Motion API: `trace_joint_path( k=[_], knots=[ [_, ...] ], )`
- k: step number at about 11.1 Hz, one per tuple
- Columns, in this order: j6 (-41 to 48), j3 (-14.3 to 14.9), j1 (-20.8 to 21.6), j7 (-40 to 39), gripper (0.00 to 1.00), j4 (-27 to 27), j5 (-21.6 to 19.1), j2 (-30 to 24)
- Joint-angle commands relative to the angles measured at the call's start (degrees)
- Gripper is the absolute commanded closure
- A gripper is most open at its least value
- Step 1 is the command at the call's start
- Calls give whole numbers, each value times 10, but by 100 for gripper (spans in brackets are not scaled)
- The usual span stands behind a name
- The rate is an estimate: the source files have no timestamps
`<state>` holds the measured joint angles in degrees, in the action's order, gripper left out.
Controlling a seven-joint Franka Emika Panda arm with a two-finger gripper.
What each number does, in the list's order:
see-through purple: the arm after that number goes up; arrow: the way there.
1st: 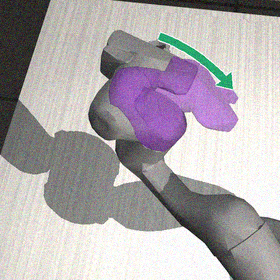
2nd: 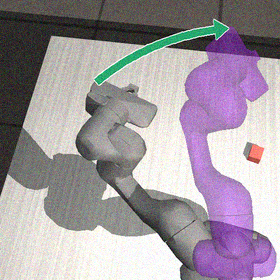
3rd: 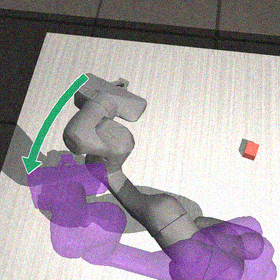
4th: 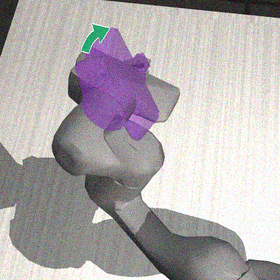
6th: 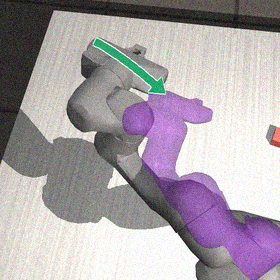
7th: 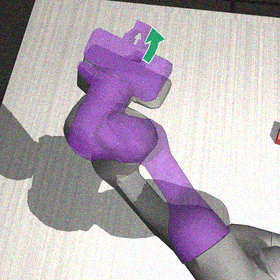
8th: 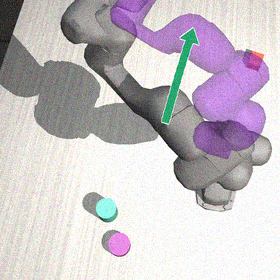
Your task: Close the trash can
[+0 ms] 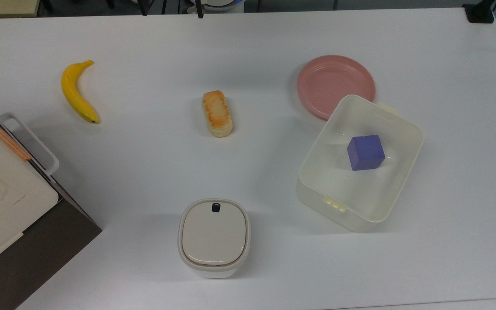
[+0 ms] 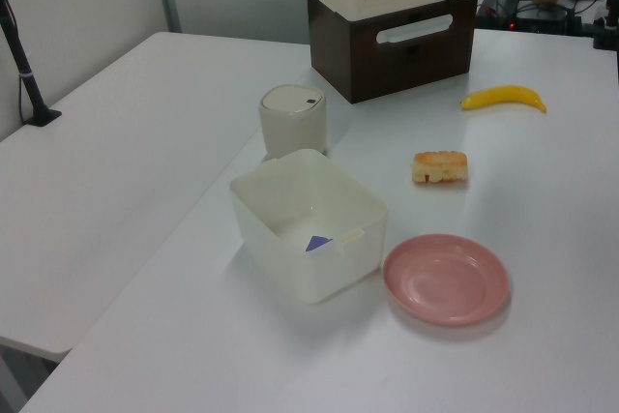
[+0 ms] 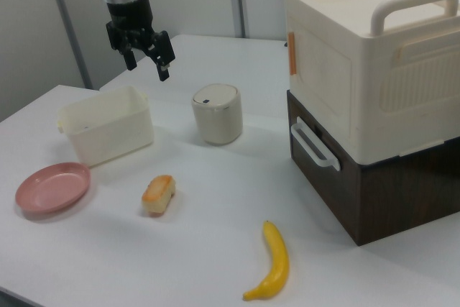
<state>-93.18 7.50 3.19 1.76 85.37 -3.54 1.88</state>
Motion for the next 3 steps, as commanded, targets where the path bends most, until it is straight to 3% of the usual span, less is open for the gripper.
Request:
trace_joint_path(
  k=[1, 3],
  knots=[
    [6, 3, 2, 6, 0, 6, 11, -6],
    [6, 2, 3, 7, 0, 6, 11, -6]
  ],
)
